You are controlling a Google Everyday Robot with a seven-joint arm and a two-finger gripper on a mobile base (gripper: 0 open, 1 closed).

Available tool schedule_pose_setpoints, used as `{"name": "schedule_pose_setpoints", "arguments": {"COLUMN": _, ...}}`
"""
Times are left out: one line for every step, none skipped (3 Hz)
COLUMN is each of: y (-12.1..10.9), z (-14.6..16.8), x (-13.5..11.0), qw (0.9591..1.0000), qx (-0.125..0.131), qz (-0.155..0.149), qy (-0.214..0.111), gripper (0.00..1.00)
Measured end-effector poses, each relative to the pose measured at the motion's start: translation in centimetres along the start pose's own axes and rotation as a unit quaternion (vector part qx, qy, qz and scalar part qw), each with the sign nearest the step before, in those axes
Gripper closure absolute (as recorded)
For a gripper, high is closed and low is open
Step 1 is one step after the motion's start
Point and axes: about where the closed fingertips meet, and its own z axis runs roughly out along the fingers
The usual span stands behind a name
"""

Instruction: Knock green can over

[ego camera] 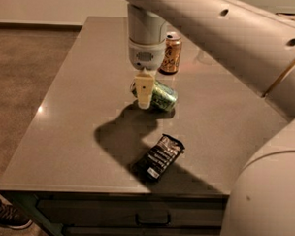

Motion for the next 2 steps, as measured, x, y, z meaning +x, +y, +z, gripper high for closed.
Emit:
{"name": "schedule_pose_setpoints", "arguments": {"y": 0.47, "z": 1.11, "x": -0.34, "qw": 0.9999, "qx": -0.012, "qz": -0.005, "qy": 0.001, "gripper": 0.0}}
{"name": "schedule_pose_setpoints", "arguments": {"y": 1.11, "z": 2.07, "x": -0.32, "qw": 0.9992, "qx": -0.034, "qz": 0.005, "qy": -0.017, "gripper": 0.0}}
